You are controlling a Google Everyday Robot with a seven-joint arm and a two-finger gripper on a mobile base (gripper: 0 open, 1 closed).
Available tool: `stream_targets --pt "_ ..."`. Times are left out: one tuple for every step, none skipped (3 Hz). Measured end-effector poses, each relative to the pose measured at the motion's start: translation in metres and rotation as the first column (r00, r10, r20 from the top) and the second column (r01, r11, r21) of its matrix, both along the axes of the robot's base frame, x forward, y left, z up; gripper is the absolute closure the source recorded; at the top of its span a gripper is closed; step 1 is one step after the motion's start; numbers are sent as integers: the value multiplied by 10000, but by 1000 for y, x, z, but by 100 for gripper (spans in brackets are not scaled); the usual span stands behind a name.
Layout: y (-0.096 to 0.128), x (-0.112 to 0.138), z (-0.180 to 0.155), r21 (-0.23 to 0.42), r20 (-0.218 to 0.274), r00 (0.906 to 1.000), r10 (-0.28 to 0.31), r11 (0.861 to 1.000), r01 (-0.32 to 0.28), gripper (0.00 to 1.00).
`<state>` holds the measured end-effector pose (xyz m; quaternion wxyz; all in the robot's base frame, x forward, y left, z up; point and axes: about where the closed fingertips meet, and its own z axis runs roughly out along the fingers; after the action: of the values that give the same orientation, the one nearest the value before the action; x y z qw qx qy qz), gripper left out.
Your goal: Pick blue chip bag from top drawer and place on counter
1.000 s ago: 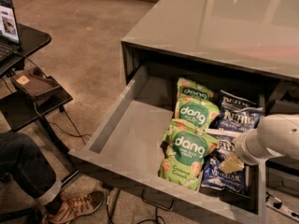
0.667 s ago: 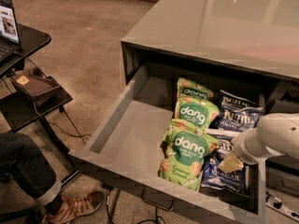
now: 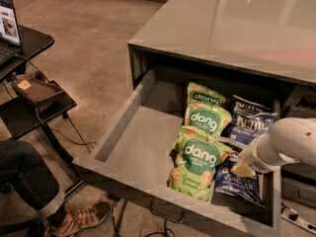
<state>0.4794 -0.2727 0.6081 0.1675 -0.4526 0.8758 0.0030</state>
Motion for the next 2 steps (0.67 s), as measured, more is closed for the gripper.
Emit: stream_targets --pt "0 0 0 0 0 10000 0 10000 0 95" --pt "0 0 0 0 0 10000 0 10000 0 100"
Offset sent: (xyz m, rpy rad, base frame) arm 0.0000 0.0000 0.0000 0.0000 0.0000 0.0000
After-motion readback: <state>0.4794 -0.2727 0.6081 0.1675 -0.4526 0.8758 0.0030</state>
